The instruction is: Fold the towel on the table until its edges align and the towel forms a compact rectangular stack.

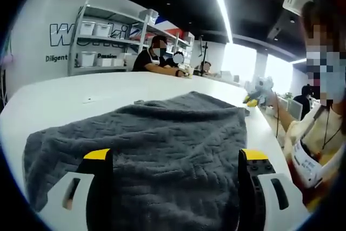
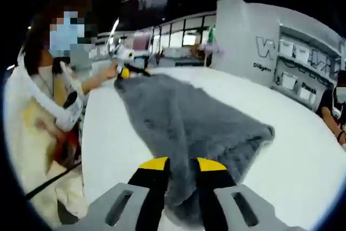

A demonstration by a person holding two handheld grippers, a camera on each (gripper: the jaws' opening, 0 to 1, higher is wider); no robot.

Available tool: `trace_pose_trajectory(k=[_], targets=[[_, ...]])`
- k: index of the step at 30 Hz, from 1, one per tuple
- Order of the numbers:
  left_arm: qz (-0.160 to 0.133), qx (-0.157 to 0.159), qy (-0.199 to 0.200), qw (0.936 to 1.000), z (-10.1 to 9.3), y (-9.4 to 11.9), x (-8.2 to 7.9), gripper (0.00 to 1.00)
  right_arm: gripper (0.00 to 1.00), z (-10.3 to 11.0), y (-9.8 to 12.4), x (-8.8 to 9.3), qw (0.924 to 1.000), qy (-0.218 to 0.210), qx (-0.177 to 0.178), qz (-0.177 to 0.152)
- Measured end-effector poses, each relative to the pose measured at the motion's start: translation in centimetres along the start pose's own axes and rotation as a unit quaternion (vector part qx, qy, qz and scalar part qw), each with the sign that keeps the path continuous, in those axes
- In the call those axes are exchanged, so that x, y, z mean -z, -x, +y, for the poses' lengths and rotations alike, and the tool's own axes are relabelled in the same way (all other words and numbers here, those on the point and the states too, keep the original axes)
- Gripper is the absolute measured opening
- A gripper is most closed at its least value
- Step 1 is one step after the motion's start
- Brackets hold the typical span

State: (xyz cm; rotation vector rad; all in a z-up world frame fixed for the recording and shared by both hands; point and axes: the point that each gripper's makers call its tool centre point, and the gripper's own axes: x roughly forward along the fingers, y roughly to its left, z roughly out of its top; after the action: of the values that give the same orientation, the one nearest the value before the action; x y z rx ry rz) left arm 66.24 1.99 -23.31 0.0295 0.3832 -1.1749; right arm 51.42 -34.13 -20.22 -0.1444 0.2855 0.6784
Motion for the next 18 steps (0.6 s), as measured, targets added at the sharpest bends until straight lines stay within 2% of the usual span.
trace_pose_trajectory(k=[1, 3, 4, 7, 8, 9, 11, 14, 18], targets=[[0.001, 0.0, 0.0, 1.0, 0.0, 0.0, 0.1, 0.94, 0.3, -1.2, 0.0, -1.0, 0.9995, -0.01, 0.022, -0.02], [0.003, 0.001, 0.002, 1.0, 0.0, -0.1, 0.2, 0.94, 0.27, -2.4, 0.0, -1.4, 0.9968, -0.018, 0.066, -0.041], [0.003, 0.001, 0.002, 1.0, 0.0, -0.1, 0.2, 0.94, 0.27, -5.0, 1.5, -1.1, 0.9951, -0.024, 0.089, -0.036], [0.001, 0.0, 0.001, 1.0, -0.1, 0.0, 0.1, 0.94, 0.26, -7.3, 2.3, 0.0, 0.9886, -0.03, 0.148, -0.009], [0.0, 0.0, 0.0, 1.0, -0.1, 0.0, 0.0, 0.94, 0.23, -10.2, 1.4, -0.6, 0.9859, -0.032, 0.164, -0.007], [-0.001, 0.001, 0.0, 1.0, -0.1, 0.0, -0.1, 0.94, 0.2, -10.7, 1.4, -0.8, 0.9849, -0.032, 0.17, -0.007], [-0.001, 0.002, 0.0, 1.0, -0.1, 0.0, -0.1, 0.94, 0.15, -12.6, -0.6, -1.8, 0.985, -0.038, 0.168, -0.014], [0.002, 0.0, 0.0, 1.0, 0.0, 0.0, 0.1, 0.94, 0.15, -13.4, -2.6, -2.9, 0.9882, -0.047, 0.145, -0.018], [0.001, 0.0, -0.001, 1.0, 0.0, 0.1, 0.0, 0.94, 0.16, -15.0, -5.8, -3.0, 0.9868, -0.034, 0.158, 0.01]])
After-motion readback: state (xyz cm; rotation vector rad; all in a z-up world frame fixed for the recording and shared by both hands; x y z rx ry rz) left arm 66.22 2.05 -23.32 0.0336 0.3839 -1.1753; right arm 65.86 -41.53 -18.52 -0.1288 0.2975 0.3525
